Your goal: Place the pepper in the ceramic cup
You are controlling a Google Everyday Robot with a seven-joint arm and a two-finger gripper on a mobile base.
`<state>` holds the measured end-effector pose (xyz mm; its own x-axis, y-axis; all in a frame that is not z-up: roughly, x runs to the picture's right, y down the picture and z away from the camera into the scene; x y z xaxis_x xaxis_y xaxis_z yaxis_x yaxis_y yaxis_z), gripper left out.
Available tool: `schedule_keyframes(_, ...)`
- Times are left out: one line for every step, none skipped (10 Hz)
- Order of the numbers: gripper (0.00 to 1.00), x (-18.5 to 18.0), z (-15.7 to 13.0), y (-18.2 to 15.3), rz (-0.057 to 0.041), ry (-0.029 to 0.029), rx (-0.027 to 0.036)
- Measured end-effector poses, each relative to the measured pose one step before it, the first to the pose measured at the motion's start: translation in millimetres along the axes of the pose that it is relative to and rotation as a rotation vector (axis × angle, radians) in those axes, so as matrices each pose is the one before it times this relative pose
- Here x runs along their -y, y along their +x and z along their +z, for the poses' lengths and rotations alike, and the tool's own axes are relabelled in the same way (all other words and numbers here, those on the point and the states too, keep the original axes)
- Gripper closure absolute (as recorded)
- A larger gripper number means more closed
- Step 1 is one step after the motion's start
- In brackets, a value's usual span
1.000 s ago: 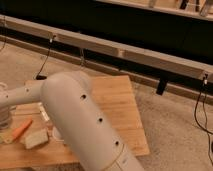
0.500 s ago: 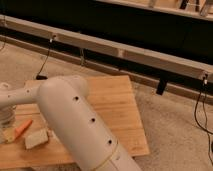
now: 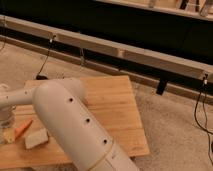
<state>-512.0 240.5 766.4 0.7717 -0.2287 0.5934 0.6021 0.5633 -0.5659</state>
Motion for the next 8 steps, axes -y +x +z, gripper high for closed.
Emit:
schedule_keyframes(0.53,-0.84,-0.66,1.77,0.00447,-0.00386,-0.00061)
schedule_keyframes(0.53,-0.49,-0.21,1.91,0.00609,-0.00207,-0.00027)
schedule_keyframes(0.53,-0.87,-0.46,1.98,0.00744,-0.00356,-0.00017)
schedule_keyframes(0.53,-0.33,-0.89,1.05,0.00541,-0.00306,0.0026)
schedule_keyframes(0.47,-1.11,0.21,0.11,0.00285,-0.00695,0.00199)
schedule_keyframes(0.38,-0.71,0.2,-0.98,-0.00232,-0.00546,0.0022)
schedule_keyframes(0.33,-0.19,0.56,-1.42,-0.00363,-0.00359,0.00212)
schedule_keyframes(0.3,-0.02,0.87,-2.12,-0.00472,-0.0051,0.00356)
